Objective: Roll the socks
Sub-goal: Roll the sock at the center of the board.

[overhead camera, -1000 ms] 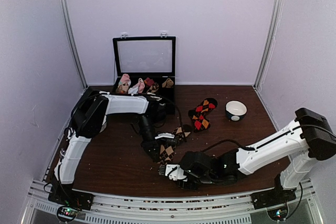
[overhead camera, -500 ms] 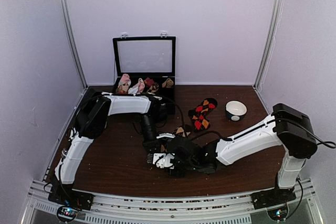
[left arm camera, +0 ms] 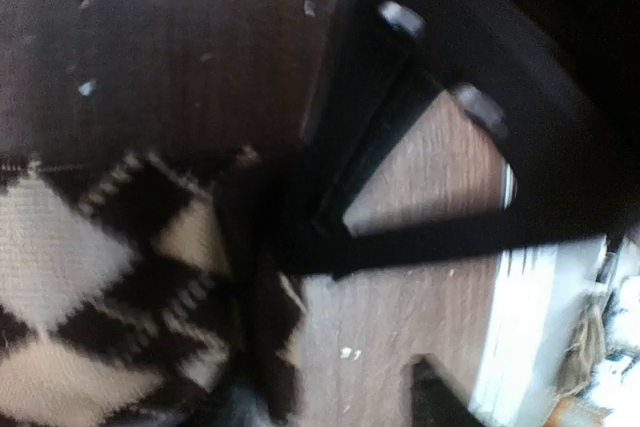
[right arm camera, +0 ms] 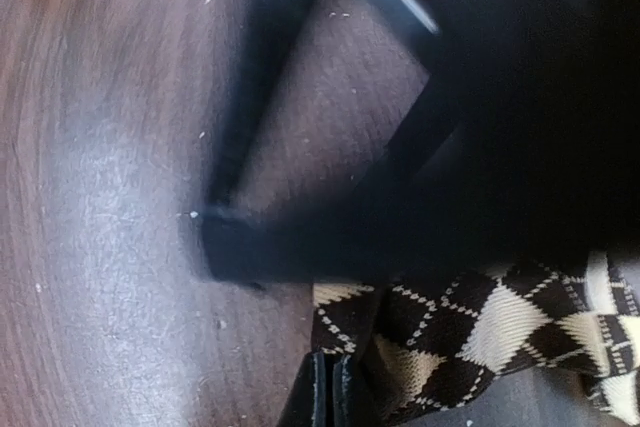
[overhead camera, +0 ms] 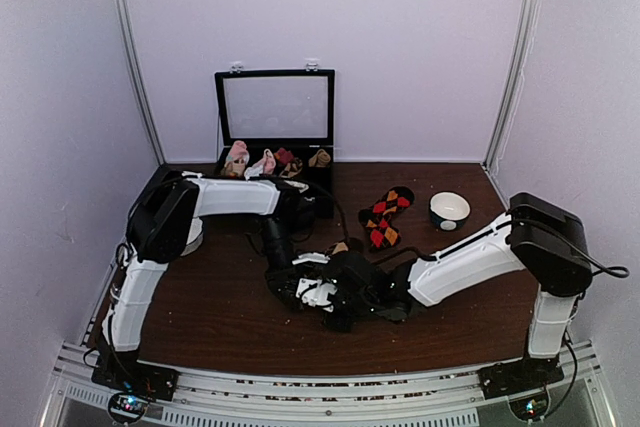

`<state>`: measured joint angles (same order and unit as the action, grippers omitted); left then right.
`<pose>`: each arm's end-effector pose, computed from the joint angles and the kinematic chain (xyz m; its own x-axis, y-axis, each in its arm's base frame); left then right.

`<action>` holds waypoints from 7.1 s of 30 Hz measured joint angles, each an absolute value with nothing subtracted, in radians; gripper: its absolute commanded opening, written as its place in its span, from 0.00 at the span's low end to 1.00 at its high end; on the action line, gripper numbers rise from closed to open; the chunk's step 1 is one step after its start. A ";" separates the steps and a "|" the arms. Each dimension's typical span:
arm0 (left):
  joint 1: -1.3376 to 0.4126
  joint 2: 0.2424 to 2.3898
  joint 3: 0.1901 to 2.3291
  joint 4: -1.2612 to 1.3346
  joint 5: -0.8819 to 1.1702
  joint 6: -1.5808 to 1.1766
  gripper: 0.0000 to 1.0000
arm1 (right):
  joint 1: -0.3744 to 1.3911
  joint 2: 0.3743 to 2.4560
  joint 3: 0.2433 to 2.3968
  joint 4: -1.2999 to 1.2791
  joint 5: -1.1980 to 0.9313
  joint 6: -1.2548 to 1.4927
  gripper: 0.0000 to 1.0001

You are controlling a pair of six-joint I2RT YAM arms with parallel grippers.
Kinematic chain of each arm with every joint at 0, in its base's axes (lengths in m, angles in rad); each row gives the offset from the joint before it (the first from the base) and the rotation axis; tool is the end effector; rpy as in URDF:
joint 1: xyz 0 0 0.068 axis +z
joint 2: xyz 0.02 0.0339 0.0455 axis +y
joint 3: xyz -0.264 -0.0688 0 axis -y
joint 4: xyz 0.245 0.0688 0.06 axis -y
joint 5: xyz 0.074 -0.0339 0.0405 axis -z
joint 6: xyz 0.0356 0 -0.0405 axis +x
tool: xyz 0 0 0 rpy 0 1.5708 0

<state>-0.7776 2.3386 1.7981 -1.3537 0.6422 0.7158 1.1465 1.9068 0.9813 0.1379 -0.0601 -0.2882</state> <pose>0.2784 -0.3041 0.1316 -0.2302 0.9640 -0.1329 0.7650 0.0948 -0.6371 0.1543 0.3468 0.1255 -0.0162 -0.7250 -0.6885 -0.9718 0.1734 -0.1597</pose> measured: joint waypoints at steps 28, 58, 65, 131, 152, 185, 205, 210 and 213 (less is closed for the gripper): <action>-0.853 1.898 1.398 -0.963 0.500 0.831 0.61 | 0.929 1.988 1.119 -0.051 -0.703 0.344 0.00; -0.899 1.999 1.348 -0.746 0.332 0.923 0.33 | 0.857 2.099 1.104 0.154 -0.926 0.640 0.10; -0.900 2.011 1.359 -0.743 0.323 0.946 0.19 | 0.848 2.090 1.077 0.199 -0.938 0.637 0.31; -0.759 2.347 1.778 -1.276 0.678 0.733 0.29 | 1.127 1.897 1.066 -0.064 -0.124 -0.555 0.10; -0.714 1.959 1.466 -1.006 0.533 0.712 0.58 | 1.009 1.933 1.101 -0.120 -0.442 -0.098 0.00; -0.868 1.833 1.171 -0.619 0.505 0.788 0.53 | 0.817 2.066 1.088 0.084 -0.939 0.440 0.00; -0.918 1.926 1.206 -0.503 0.258 0.936 0.39 | 0.792 2.103 1.088 0.132 -1.021 0.530 0.02; -0.919 1.958 1.251 -0.506 0.239 0.941 0.38 | 0.789 2.103 1.088 0.129 -1.031 0.531 0.04; -0.924 1.975 1.274 -0.509 0.228 0.945 0.38 | 0.788 2.103 1.088 0.124 -1.037 0.528 0.05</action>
